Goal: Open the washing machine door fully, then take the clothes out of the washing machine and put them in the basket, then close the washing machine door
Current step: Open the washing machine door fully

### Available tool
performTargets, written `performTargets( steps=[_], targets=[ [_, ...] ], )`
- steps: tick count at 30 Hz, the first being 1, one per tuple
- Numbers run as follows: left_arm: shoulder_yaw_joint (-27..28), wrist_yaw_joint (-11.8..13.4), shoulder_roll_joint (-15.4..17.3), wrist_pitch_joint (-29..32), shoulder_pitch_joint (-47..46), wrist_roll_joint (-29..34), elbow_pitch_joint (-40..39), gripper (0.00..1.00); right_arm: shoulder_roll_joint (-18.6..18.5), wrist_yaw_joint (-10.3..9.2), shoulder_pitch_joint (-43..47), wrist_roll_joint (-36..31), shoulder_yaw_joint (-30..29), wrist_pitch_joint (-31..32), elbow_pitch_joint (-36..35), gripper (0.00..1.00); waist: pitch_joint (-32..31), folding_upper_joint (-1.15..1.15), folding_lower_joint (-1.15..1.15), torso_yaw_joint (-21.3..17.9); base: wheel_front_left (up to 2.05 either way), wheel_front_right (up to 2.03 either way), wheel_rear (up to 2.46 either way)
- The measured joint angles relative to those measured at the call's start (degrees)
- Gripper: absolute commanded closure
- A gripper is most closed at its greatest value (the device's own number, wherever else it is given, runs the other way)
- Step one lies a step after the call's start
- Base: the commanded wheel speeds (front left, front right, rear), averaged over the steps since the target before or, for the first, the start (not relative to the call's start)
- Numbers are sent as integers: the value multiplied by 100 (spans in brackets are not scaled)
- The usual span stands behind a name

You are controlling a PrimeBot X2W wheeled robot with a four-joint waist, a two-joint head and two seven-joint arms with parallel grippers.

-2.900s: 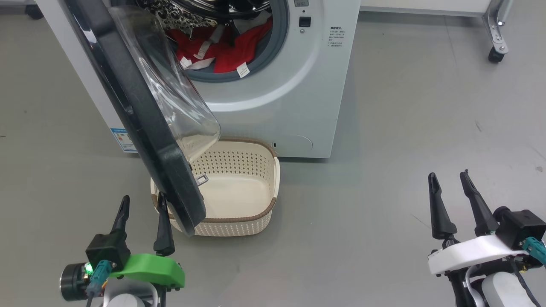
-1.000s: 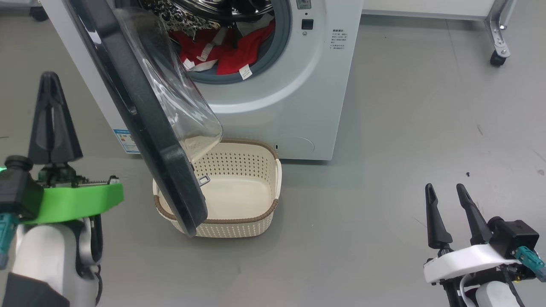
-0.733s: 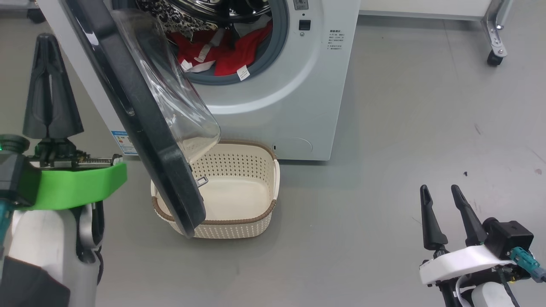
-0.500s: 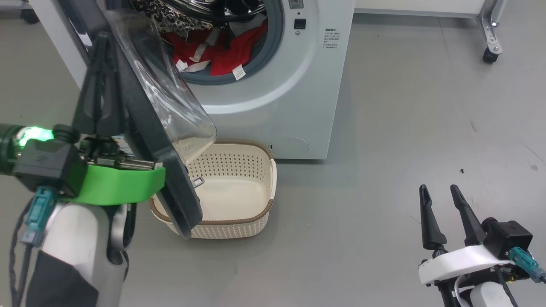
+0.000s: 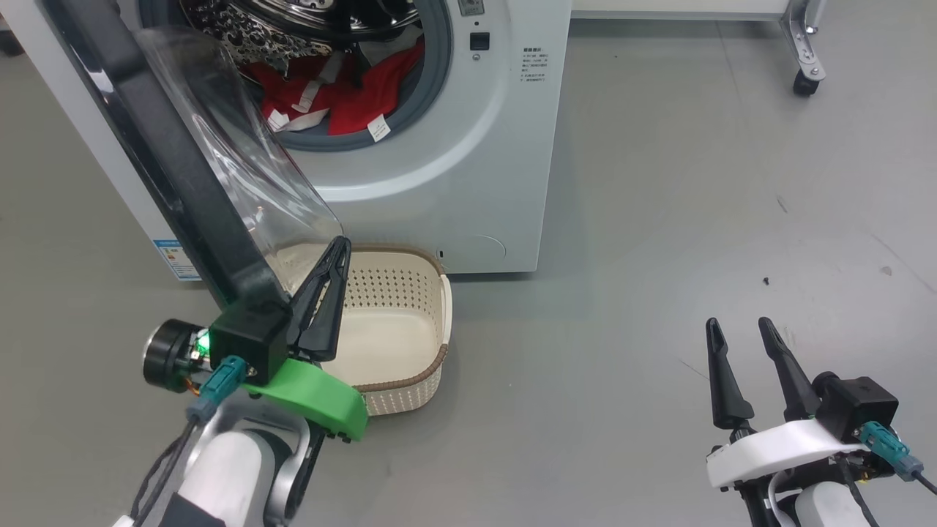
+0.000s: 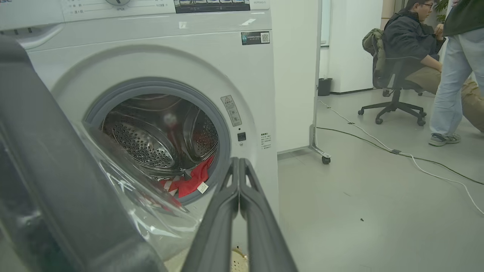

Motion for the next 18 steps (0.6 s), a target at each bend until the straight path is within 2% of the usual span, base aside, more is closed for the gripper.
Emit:
performTargets(
  steps=[2,18],
  targets=[
    [-7,1,-48,18,89,-198,62,100,5,0,-17,0,-7,0,1,0,-6,0,0,-36,0,0,0],
    [56,102,-85,107,318,-410,813,100,33,47,-16,-2,-63,0,59,0,60,0,0,-144,0,0,0]
  ],
)
